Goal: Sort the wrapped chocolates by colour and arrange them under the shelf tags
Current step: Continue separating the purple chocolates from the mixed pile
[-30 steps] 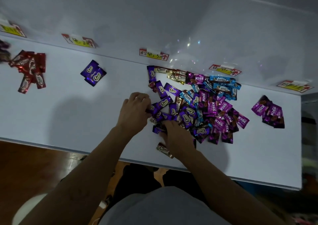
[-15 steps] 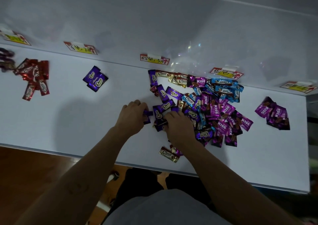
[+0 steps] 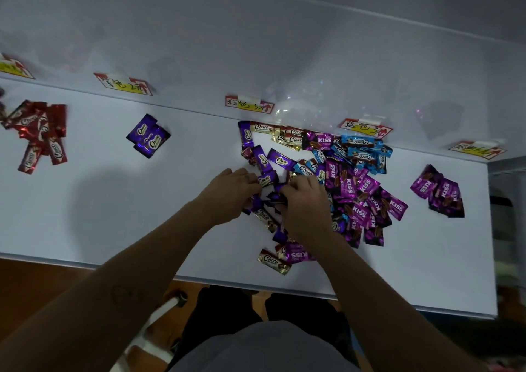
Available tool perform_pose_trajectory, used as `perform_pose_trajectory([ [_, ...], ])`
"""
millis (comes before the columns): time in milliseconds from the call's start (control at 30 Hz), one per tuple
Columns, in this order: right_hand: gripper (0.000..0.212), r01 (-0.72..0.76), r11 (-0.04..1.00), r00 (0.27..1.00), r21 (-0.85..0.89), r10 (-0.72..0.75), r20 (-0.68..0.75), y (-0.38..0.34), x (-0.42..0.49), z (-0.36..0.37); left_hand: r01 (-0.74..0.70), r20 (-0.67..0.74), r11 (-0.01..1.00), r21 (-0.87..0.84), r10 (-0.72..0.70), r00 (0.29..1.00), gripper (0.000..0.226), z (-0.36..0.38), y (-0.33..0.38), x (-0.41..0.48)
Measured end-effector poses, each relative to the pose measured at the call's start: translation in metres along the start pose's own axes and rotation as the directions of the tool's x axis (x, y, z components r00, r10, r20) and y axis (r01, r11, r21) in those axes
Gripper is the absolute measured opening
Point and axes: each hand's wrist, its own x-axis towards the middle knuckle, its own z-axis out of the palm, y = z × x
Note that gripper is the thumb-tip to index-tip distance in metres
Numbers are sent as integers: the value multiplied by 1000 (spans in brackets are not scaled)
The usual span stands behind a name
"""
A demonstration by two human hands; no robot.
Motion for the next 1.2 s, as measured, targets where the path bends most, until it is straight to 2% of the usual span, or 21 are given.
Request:
perform_pose_trajectory([
  [167,48,216,973,963,-84,-197,186,-11,38,-6,155,-94,957,-244,-183,979,36,5,-1,-11],
  [267,53,333,935,925,-122,-299,235,-18,43,7,170,-121,944,-283,-211,970,34,11,-7,-23],
  [333,50,355,926,923,-126,-326,207,-19,41,15,157,-155,948,-279,-205,966,33,17,-11,-29],
  [533,41,226,966,969,-130,-208,135,-19,32,23,177,-248,952,-248,-239,939,30,26,-9,-38],
  [667,45,292,955,956,-43,-290,53,-25,33,28,168,-242,947,-274,-237,941,31,27,-9,-36],
  [767,38,325,946,945,8,-325,-27,-28,35,32,185,-230,952,-244,-242,942,30,24,-4,-33],
  [867,29,260,962,964,78,-255,-72,-31,33,37,220,-243,942,-253,-282,928,34,30,3,-38],
  [967,29,41,963,999,267,-30,-44,-30,30,33,262,-252,929,-260,-327,911,34,38,8,-43],
  [1067,39,-217,827,972,519,235,32,-22,23,21,325,-241,919,-224,-375,895,37,40,14,-45],
  [1200,30,-295,736,954,610,261,147,-10,-9,1,386,-234,911,-144,-411,881,41,38,21,-42],
])
